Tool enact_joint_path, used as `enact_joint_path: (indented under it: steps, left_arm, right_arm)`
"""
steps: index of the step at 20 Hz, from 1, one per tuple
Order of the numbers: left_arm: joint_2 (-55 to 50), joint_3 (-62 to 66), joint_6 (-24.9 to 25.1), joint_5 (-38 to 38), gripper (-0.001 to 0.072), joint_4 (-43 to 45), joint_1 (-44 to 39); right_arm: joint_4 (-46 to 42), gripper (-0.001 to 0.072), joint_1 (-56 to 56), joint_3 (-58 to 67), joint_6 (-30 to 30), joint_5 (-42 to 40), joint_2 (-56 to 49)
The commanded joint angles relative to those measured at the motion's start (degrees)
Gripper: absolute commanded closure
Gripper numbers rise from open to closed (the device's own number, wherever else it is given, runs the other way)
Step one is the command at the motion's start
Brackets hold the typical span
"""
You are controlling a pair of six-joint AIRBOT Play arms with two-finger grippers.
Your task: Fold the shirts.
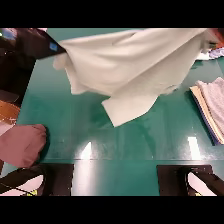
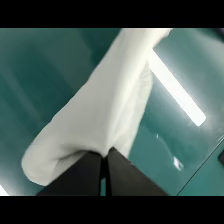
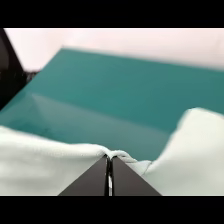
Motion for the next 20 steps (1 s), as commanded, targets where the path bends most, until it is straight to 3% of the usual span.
enact_joint_path:
  steps: [1,5,11,15,20]
  left_arm:
    - [1.07,8.13,-0.74,-1.27,0.0676,-7.58,0.02]
    - [6.93,8.13,-0.87,-0.26,0.0676,-10.88,0.02]
    - [12.59,5.53,-1.55,-1.75,0.0676,-9.31,0.02]
    - [11.96,-14.60,-2.27,-1.44,0.0676,0.55,0.02]
    - [9.16,-47.82,-1.53,14.88,0.0676,6.40,0.04]
  right_arm:
    - [-7.04,0.0699,-1.11,9.70,2.80,1.88,4.35]
    - [-13.18,0.0699,-1.11,19.91,4.76,6.54,3.67]
    - [-12.83,0.0699,-0.57,33.29,8.98,11.61,-5.84]
    - [-12.87,0.0699,6.86,22.18,10.12,10.91,-11.74]
    - [-12.90,0.0699,14.88,9.94,10.08,10.56,-25.53]
